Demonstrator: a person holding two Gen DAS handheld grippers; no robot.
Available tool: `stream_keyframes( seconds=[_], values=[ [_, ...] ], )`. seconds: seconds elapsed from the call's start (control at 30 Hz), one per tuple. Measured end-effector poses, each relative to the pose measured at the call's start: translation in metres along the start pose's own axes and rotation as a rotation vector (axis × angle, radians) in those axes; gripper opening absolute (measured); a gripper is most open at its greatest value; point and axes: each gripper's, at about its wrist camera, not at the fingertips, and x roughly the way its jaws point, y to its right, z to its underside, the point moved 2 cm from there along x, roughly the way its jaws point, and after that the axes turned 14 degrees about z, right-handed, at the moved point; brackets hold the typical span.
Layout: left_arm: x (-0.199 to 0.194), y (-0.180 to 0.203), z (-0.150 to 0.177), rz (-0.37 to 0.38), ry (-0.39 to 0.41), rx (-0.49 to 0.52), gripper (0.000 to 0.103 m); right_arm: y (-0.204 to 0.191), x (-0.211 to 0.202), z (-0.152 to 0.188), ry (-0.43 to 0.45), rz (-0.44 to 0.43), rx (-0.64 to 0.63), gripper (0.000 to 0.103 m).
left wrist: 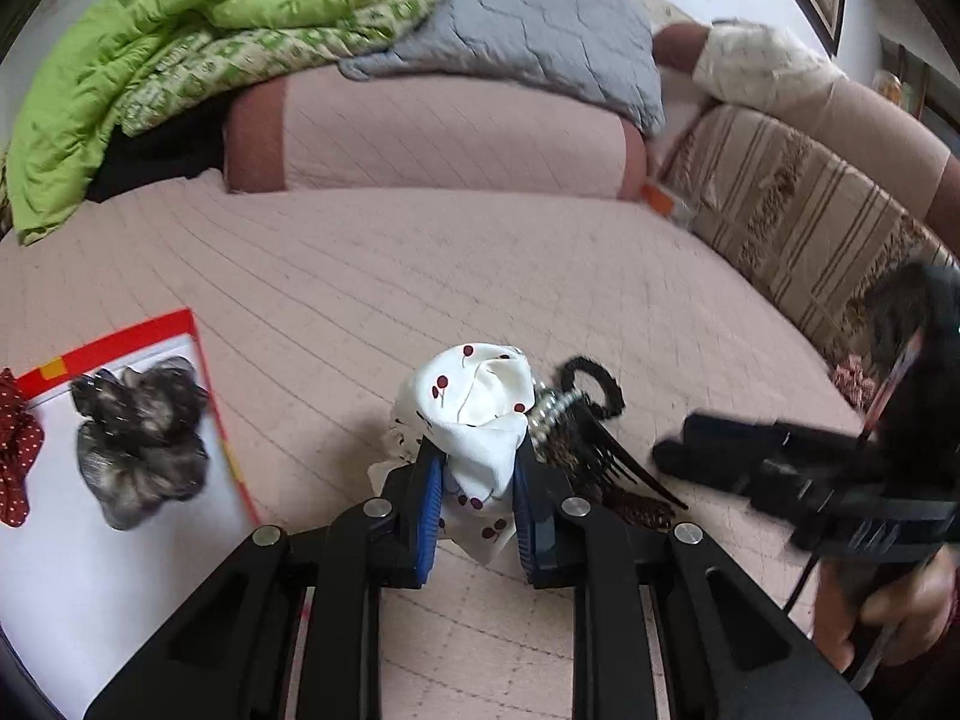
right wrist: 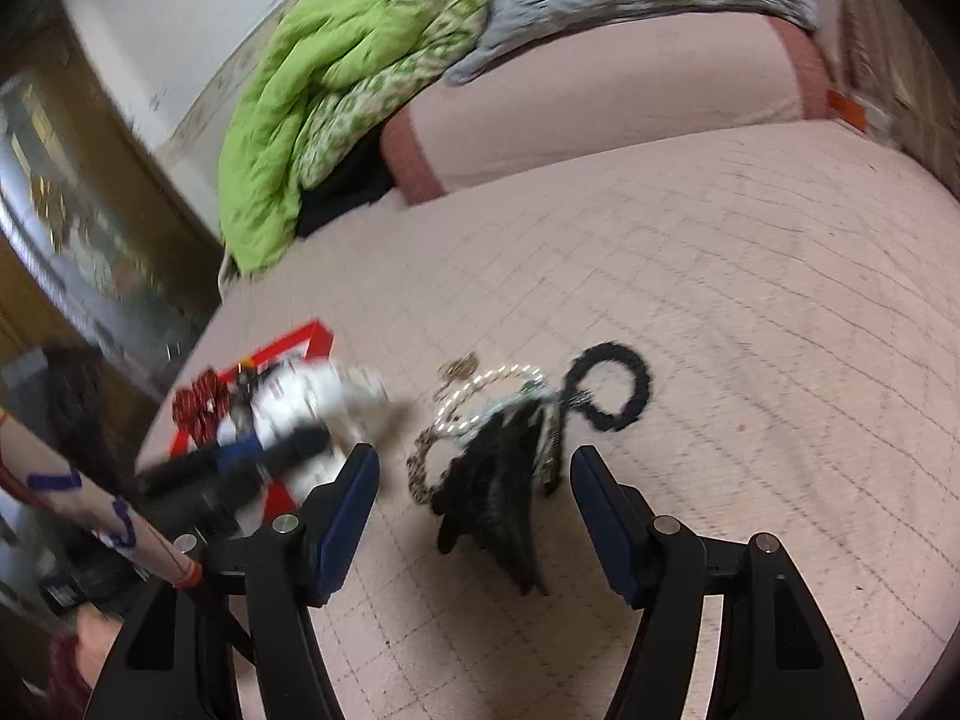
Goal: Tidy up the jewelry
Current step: 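Grasp the white cherry scrunchie with the left gripper while the right grasps the black claw clip, then carry the white scrunchie and black claw clip into the box with both grippers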
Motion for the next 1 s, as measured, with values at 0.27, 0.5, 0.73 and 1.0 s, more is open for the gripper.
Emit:
stream_keyframes(
  seconds=[0.27,0.5,0.73,1.0],
  values=[
    [-0.005,-0.002,-0.001,-0.016,0.001,0.020,0.020,-0.037,0.032,0.016,-0.059,0.127,-0.180,0.067],
    [-0.004,-0.005,-0.002,-0.018,0.007,0.005,0.020,-0.030,0.042,0.022,-0.120,0.179,-0.221,0.031],
    [-0.004,0.000,-0.003,-0.030,0.015,0.025,0.020,-0.020,0.011,0.015,-0.069,0.114,-0.160,0.030],
    [-0.004,-0.002,-0.004,-0.049,0.020,0.031,0.020,-0.010,-0.026,0.000,0.068,-0.016,-0.046,0.030]
  ],
)
